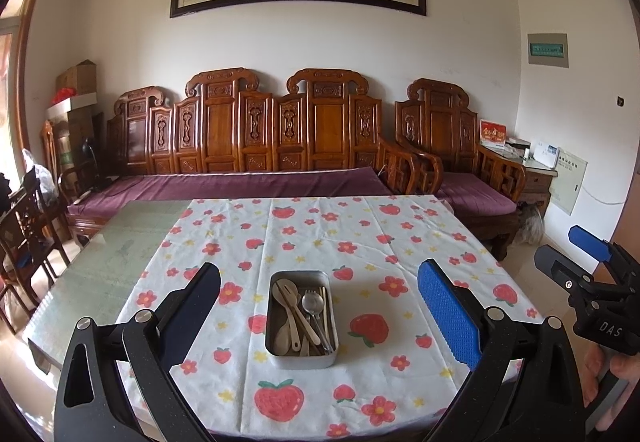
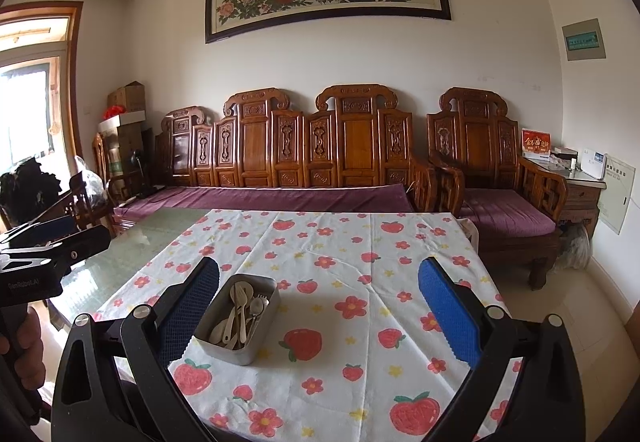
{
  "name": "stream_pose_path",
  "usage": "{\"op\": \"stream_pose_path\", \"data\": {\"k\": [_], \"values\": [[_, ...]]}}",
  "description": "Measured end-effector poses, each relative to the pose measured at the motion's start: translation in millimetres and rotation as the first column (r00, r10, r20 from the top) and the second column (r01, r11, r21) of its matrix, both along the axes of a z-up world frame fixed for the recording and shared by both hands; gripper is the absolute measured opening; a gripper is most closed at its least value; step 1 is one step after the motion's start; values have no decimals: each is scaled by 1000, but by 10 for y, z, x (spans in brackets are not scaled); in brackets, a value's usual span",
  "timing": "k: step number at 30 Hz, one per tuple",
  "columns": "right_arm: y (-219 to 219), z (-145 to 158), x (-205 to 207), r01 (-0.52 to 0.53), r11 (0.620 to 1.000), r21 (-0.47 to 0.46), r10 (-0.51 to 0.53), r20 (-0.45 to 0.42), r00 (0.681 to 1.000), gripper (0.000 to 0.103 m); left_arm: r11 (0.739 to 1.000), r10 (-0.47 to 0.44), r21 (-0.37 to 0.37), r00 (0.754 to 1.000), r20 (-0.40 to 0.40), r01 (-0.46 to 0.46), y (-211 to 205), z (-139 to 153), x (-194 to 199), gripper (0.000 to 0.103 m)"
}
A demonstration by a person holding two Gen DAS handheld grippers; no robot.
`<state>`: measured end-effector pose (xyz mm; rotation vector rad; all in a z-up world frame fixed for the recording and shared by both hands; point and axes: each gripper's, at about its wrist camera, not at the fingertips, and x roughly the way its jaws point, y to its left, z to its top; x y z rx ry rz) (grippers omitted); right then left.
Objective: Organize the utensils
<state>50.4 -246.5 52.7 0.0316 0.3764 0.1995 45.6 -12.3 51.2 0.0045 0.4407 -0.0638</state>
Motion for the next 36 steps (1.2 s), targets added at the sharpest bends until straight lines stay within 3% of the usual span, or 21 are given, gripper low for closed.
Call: {"op": "stream_pose_path", "data": {"k": [36], "values": [[43, -49, 9, -9, 1000, -1, 9, -1, 1000, 100, 1000, -4, -7, 1000, 10, 5, -112, 10, -43, 95]]}}
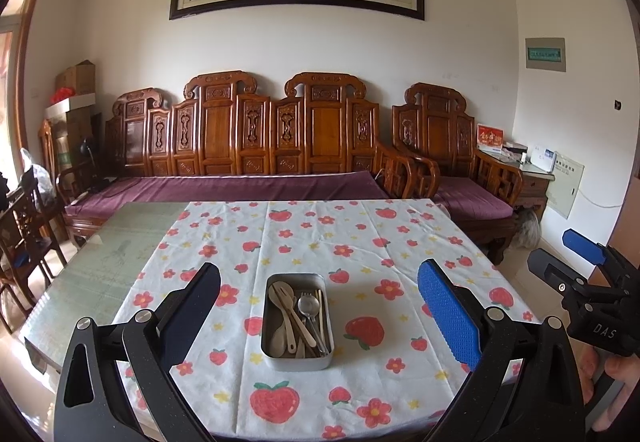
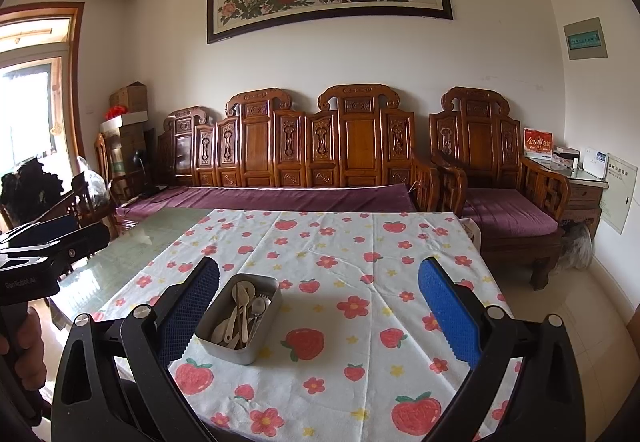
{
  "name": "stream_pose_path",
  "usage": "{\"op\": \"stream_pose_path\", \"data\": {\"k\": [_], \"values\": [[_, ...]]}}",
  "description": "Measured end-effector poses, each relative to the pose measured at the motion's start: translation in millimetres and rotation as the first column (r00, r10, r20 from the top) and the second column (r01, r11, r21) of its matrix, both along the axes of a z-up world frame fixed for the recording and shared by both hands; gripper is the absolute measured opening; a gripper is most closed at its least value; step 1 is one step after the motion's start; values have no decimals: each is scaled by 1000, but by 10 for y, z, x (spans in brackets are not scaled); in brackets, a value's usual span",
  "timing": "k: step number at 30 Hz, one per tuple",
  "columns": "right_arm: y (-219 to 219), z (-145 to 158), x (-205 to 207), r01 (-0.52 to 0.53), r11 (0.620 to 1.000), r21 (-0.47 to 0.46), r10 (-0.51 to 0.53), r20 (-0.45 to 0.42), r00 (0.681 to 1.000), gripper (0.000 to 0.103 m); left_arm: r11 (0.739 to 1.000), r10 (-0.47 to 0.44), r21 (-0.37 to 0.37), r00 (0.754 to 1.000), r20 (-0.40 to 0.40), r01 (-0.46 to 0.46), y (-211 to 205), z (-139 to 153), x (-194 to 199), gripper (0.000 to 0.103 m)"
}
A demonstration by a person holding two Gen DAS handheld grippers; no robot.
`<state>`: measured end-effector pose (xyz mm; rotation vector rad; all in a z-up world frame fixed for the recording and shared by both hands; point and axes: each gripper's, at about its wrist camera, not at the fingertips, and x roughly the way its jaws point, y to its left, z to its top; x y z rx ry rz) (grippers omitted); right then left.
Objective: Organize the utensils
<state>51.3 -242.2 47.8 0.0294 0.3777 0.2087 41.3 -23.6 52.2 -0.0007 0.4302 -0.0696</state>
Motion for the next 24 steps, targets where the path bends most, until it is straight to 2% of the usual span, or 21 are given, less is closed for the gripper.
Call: {"op": "stream_pose_path", "data": {"k": [24], "values": [[-5, 6, 10, -1, 1000, 1, 1, 0, 1000, 100, 1000, -5, -3, 1000, 2, 5, 5, 13, -13, 95]]}}
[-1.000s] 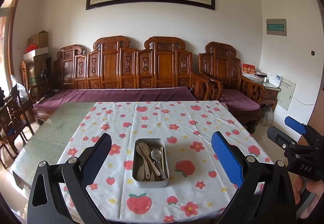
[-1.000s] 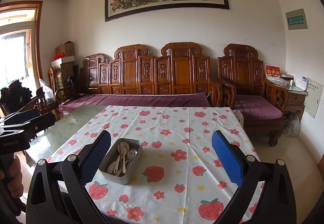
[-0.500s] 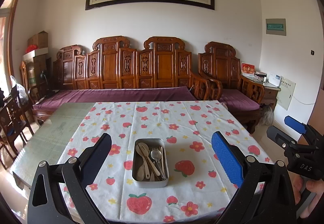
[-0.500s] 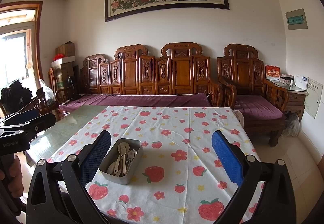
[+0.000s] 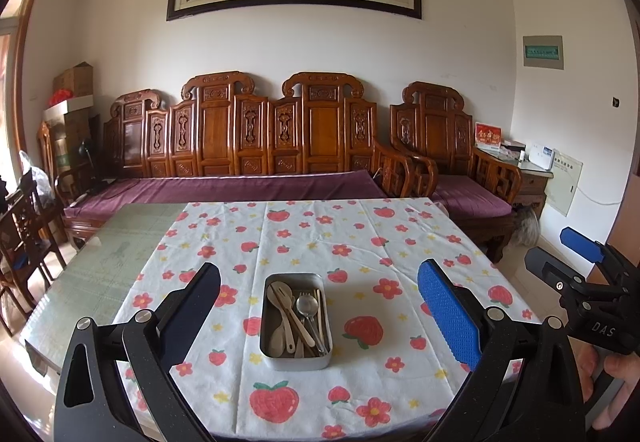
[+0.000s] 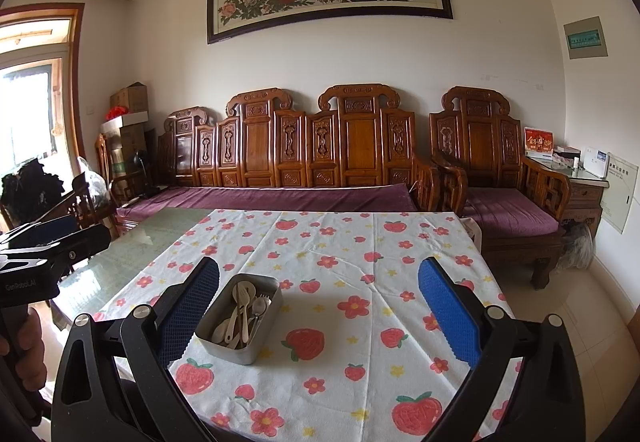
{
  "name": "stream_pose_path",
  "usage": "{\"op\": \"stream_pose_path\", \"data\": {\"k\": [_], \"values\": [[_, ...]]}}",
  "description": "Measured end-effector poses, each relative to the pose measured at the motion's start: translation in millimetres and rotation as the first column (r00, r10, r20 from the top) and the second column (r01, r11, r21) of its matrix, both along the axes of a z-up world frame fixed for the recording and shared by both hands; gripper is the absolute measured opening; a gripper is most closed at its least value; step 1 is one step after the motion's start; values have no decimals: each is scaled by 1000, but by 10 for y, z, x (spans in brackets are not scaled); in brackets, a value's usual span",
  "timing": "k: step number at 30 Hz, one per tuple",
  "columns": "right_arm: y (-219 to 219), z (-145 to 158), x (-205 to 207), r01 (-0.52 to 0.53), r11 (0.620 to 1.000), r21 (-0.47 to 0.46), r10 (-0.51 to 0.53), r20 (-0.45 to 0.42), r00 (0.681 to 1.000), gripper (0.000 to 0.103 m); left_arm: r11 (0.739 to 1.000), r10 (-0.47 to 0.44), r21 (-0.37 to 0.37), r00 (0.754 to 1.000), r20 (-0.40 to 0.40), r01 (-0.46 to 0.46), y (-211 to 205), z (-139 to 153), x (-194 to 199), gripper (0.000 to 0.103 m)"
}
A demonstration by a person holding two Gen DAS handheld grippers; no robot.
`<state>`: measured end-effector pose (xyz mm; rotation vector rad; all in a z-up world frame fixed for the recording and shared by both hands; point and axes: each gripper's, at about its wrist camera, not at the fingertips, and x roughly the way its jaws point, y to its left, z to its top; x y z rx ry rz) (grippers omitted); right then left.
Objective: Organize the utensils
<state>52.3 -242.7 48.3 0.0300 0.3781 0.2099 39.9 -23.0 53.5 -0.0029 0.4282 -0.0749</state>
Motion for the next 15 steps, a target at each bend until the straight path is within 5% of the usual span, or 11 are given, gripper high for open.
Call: {"op": "stream_pose_path", "data": {"k": [15], "values": [[3, 3, 3, 0, 1000, 1, 0, 0, 1000, 100, 1000, -2, 1, 1000, 1, 2, -16, 6, -9, 95]]}}
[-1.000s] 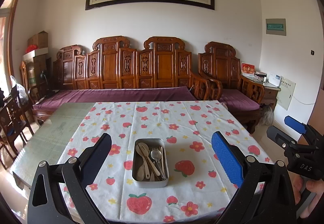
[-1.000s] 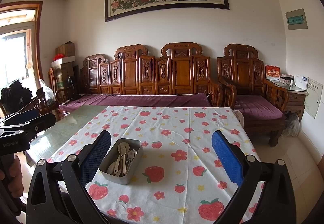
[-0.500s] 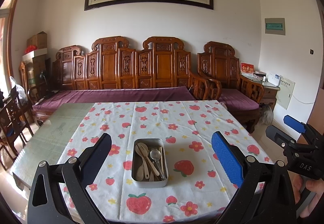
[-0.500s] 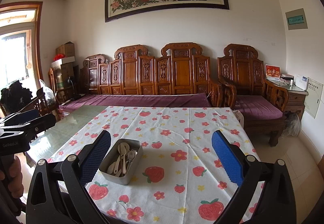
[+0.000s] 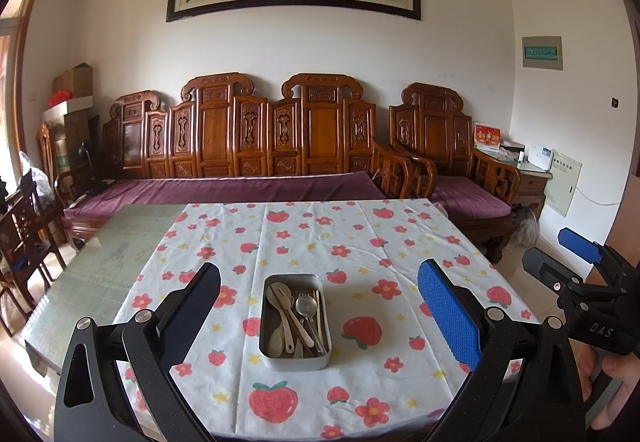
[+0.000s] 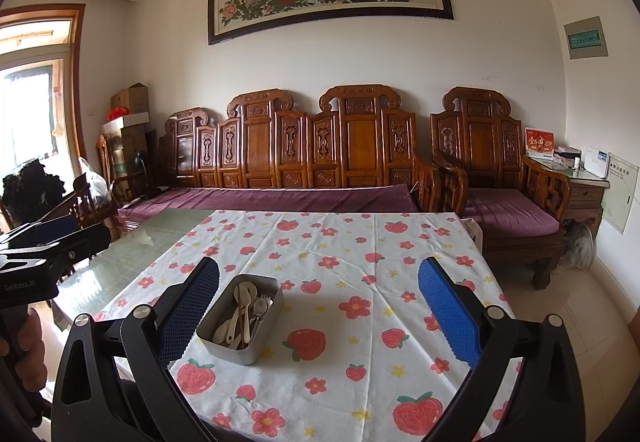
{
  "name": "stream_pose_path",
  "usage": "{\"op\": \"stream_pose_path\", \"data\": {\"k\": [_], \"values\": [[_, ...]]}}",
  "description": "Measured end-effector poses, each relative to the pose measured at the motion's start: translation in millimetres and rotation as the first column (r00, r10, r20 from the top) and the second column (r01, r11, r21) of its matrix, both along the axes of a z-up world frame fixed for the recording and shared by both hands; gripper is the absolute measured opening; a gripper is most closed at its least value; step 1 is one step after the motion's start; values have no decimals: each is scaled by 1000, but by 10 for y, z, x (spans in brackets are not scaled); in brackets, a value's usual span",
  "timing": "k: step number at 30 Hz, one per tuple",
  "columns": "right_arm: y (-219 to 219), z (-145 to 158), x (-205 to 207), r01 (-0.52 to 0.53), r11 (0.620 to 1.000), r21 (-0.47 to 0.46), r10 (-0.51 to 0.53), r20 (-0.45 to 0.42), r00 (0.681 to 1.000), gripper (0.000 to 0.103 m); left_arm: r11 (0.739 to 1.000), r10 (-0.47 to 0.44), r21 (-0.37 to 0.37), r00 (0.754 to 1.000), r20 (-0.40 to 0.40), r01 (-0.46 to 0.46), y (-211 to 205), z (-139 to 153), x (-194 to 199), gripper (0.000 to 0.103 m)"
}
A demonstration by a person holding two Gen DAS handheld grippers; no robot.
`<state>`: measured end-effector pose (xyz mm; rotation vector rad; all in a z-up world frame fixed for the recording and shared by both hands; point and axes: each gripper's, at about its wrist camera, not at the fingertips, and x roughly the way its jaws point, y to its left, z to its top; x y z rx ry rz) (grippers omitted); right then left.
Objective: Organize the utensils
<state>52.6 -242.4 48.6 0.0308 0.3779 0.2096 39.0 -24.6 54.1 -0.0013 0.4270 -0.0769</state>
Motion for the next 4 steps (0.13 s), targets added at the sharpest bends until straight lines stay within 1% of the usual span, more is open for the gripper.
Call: {"op": "stream_pose_path", "data": {"k": [4], "values": [[-6, 4, 0, 1, 1000, 1, -1, 1, 1000, 100, 1000, 1, -1, 1000, 0, -1, -10, 0, -4, 95]]}}
